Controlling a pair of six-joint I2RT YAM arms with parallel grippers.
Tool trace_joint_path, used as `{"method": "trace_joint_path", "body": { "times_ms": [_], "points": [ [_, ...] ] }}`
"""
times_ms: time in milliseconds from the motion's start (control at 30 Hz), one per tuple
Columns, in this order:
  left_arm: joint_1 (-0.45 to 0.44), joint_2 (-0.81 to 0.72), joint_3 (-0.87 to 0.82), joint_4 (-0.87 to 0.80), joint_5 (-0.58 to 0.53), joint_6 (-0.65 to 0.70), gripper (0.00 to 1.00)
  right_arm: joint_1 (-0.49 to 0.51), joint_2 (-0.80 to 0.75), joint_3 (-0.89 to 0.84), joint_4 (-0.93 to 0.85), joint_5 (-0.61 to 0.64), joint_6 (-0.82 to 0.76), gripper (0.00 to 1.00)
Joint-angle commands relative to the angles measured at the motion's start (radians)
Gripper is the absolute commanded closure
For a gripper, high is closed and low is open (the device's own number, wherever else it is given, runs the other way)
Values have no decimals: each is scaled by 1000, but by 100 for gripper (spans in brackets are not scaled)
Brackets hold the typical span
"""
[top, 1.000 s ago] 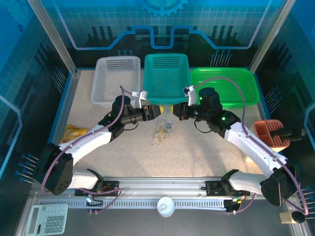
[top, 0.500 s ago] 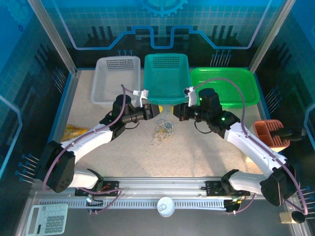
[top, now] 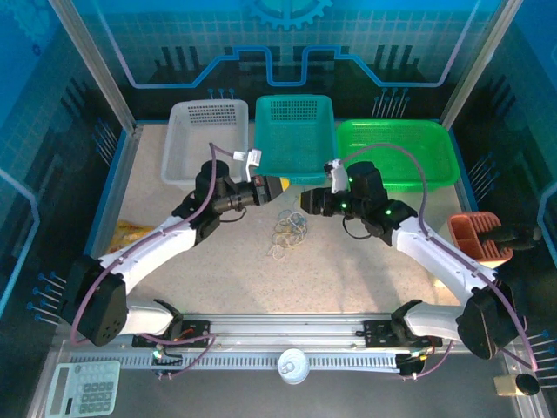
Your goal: Untangle the cables
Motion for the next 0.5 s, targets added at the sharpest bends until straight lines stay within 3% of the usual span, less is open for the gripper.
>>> {"method": "trace_joint_path", "body": {
  "times_ms": [0,133,467],
  "points": [
    [-10,-24,69,-24,23,-37,100,-9,7,-80,99,41,-48,35],
    [-18,-23,113,-48,25,-48,100,-3,8,-152,188,50,-66,25],
    [-44,-8,197,-54,31,-95,100,25,130,-183,321,83,-48,23]
  ]
}}
